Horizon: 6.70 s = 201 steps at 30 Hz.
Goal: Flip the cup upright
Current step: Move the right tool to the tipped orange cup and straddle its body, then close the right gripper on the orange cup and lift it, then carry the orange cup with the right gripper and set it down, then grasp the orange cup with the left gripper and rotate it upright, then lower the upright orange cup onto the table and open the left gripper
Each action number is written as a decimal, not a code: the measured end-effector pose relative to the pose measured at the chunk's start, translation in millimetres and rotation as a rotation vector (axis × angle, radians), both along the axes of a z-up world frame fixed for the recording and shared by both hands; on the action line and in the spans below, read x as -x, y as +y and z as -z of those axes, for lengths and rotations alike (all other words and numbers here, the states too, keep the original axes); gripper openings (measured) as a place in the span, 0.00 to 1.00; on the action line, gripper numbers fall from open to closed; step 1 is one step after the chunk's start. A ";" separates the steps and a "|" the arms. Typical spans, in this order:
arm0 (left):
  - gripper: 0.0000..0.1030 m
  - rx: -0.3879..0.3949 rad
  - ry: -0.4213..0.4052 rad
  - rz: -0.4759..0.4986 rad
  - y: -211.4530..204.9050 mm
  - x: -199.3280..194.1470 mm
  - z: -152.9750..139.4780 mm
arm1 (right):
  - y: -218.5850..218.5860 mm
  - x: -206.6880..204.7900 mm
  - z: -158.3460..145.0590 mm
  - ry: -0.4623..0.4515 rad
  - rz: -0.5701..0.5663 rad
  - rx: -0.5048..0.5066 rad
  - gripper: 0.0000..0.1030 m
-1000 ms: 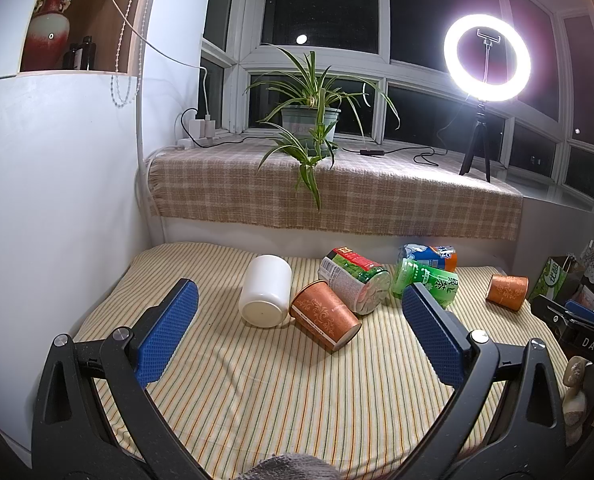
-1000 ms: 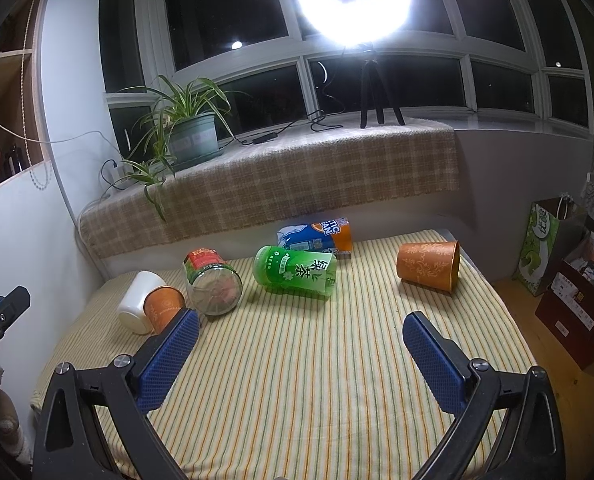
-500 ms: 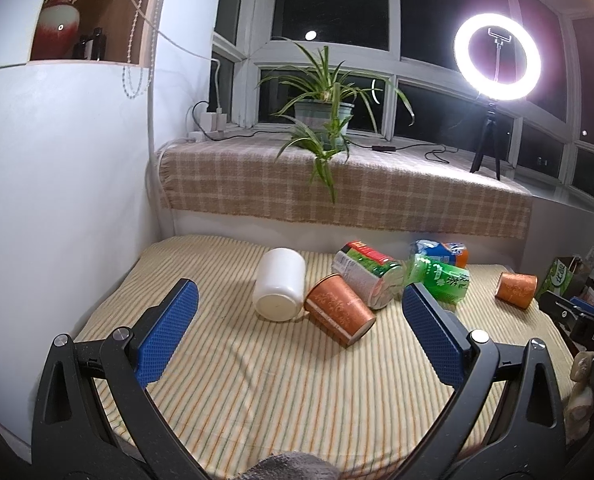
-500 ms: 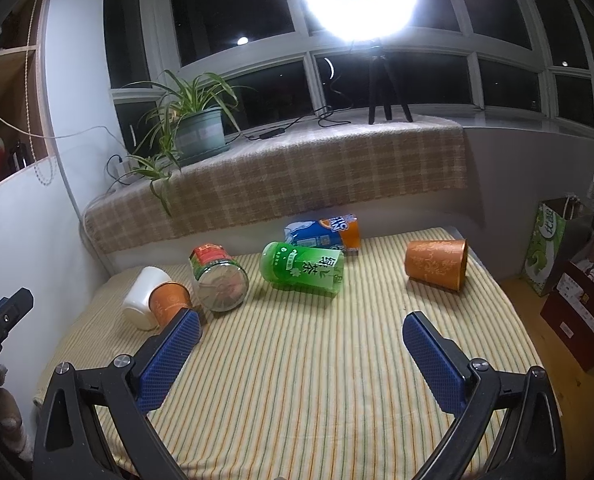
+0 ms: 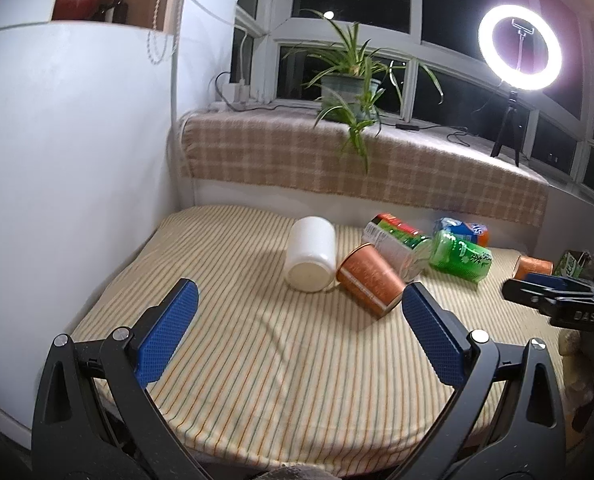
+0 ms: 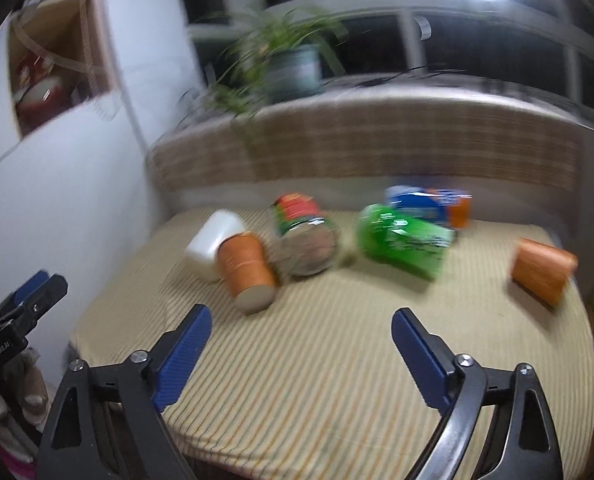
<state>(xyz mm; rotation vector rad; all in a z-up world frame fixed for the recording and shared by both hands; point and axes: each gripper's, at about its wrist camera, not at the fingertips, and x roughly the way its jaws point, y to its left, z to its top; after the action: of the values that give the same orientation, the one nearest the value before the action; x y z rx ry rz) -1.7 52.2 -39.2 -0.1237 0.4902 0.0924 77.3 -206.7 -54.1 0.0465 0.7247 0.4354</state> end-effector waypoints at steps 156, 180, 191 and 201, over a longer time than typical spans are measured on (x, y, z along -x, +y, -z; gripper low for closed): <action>0.80 0.609 0.671 0.516 -158.4 -190.0 121.7 | -158.9 64.0 58.4 0.183 0.477 -0.202 0.75; 0.65 0.306 0.447 0.559 -182.2 -155.5 81.2 | -154.1 61.7 57.6 0.172 0.465 -0.193 0.75; 0.65 0.080 0.298 0.567 -208.7 -140.1 67.1 | -154.1 62.5 56.8 0.168 0.465 -0.187 0.75; 0.65 0.030 0.252 0.578 -224.8 -143.9 69.0 | -157.1 63.6 55.6 0.163 0.464 -0.180 0.75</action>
<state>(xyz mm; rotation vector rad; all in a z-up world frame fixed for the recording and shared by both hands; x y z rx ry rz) 142.2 -172.7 -108.3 0.0046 0.7620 -0.4699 13.7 -363.8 -109.7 0.4157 0.8053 0.0505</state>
